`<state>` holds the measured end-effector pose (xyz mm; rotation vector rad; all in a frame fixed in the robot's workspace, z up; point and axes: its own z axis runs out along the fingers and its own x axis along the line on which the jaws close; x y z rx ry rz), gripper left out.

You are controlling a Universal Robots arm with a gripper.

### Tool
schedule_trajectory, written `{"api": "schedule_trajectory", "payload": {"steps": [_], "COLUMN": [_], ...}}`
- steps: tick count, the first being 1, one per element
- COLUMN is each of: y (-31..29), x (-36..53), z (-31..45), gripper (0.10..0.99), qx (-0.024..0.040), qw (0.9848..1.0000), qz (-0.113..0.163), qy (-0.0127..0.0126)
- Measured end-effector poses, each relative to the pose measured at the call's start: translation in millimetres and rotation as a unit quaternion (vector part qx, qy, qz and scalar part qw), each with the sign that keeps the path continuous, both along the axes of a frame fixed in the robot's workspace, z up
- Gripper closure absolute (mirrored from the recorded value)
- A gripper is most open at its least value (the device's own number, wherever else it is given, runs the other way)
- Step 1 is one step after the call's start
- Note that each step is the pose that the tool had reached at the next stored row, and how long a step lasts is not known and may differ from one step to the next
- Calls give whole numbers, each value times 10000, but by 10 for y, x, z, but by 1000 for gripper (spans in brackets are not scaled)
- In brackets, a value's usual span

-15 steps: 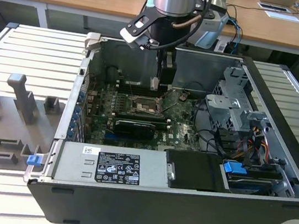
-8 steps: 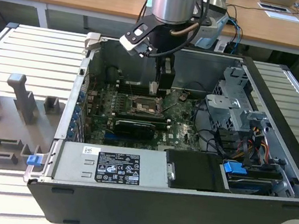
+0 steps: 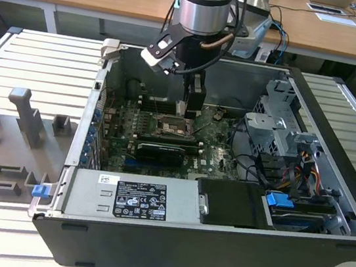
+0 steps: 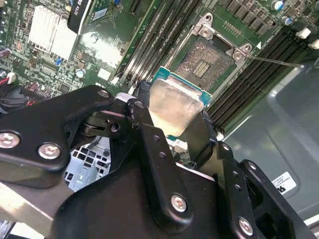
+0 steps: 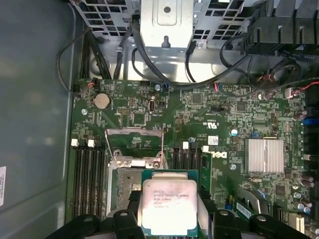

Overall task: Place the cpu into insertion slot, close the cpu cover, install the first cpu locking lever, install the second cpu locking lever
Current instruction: 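Place the cpu into insertion slot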

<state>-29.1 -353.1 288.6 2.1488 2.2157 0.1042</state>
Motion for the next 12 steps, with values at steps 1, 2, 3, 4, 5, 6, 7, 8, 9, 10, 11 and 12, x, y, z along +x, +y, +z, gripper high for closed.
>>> {"api": "schedule_trajectory", "payload": {"steps": [1,2,3,4,5,6,7,8,9,10,11,12], "y": [0,0,0,0,0,0,0,0,0,0,0,0], "x": [-1,-1,-1,-2,-2,-2,-4,-7,-10,-12,-16,-19], "z": [-8,-18,-29,-35,-40,-50,-58,-68,-83,-99,-120,-139], "gripper": [557,557,557,557,557,557,557,557,557,557,557,557], "qx": [0,0,0,0,0,0,0,0,0,0,1,1], "qw": [10000,10000,10000,10000,10000,10000,10000,10000,10000,10000,10000,10000], "qz": [1,1,1,1,2,2,1,0,1,2,14,32], "qy": [0,1,2,3,3,3,3,3,3,3,3,3]}}
